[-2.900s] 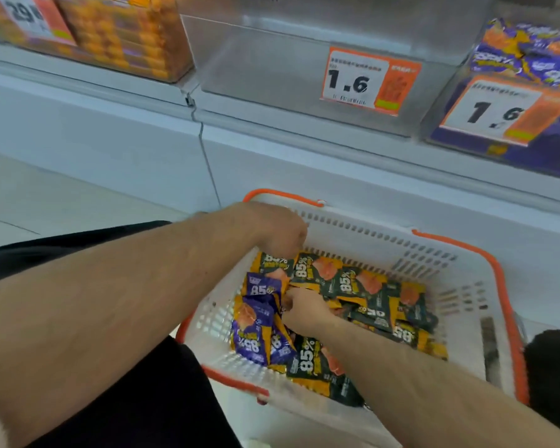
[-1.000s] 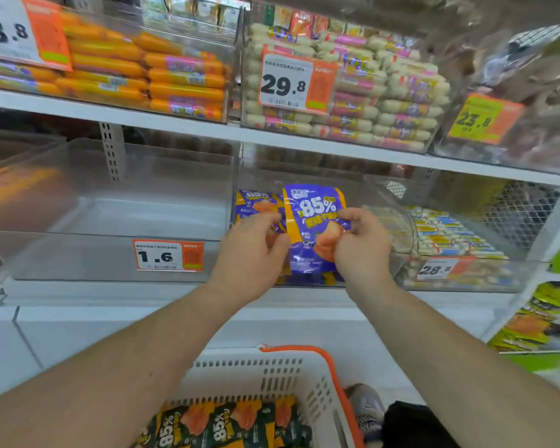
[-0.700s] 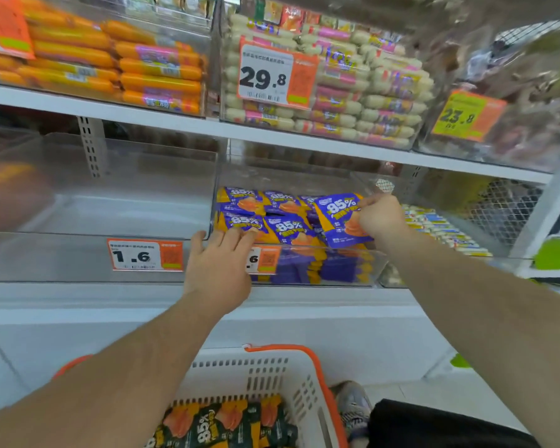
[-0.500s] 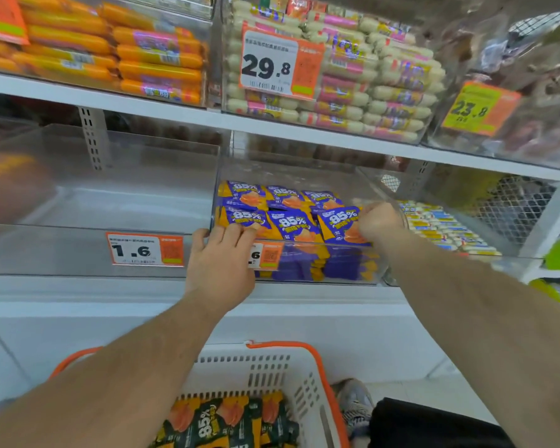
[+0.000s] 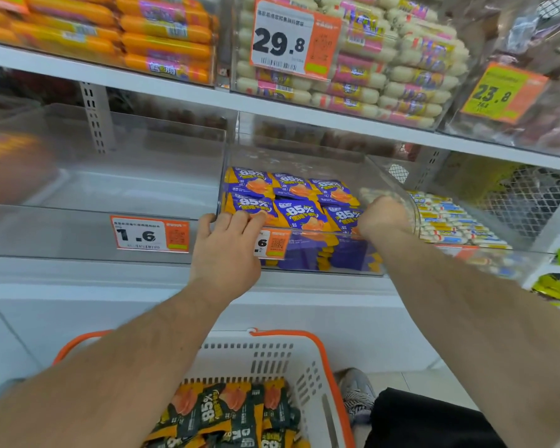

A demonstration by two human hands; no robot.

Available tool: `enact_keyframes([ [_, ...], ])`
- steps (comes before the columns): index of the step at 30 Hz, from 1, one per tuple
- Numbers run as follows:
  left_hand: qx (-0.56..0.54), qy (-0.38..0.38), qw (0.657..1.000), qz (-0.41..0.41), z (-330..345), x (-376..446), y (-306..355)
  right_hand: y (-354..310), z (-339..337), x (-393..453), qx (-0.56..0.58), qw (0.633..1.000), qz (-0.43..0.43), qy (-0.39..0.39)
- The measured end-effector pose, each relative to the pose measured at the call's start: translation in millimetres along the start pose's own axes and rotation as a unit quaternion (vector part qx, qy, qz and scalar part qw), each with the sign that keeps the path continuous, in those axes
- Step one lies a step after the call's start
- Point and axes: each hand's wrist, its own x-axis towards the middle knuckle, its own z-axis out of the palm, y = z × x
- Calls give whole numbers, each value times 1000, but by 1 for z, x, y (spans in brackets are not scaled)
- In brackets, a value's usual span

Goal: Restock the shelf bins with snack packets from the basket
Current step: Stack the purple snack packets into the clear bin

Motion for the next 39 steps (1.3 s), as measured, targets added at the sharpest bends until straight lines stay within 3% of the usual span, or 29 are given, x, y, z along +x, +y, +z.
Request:
enact_keyframes([
  [3, 1, 2, 1000, -1, 1, 0, 0, 1, -2, 0, -31, 997, -63, -20],
  [7, 2, -10, 1000, -1, -1, 0, 0, 3, -5, 2, -11, 981, -156, -117],
  [14, 1, -28, 1000, -12, -6, 1, 4, 4, -4, -1, 17, 985, -143, -97],
  [19, -7, -35, 999, -6, -7, 2, 3, 8, -3, -7, 65, 991, -117, -16],
  [21, -35, -55, 998, -11, -13, 3, 4, 10, 1, -13, 95, 983, -133, 80],
  [24, -105, -24, 993, 38, -23, -8, 1, 5, 8, -42, 169, 922, -227, 265],
  [26, -158, 10, 983, 90, -27, -23, -4, -4, 22, -79, 247, 882, -262, 306],
  [28, -178, -61, 977, 96, -34, -42, -12, -14, 46, -127, 329, 869, -268, 256],
  [31, -149, -262, 951, 66, -41, -73, -36, -24, 96, -198, 373, 906, -197, 33],
  [33, -110, -369, 921, 58, -42, -87, -57, -28, 124, -234, 338, 922, -149, -116],
  [36, -89, -532, 842, 23, -43, -106, -85, -33, 161, -276, 269, 919, -104, -270],
  [37, -100, -570, 816, 19, -39, -113, -92, -34, 175, -292, 236, 912, -92, -322],
  [39, -99, -596, 796, 39, -31, -126, -100, -33, 201, -323, 181, 881, -75, -430],
])
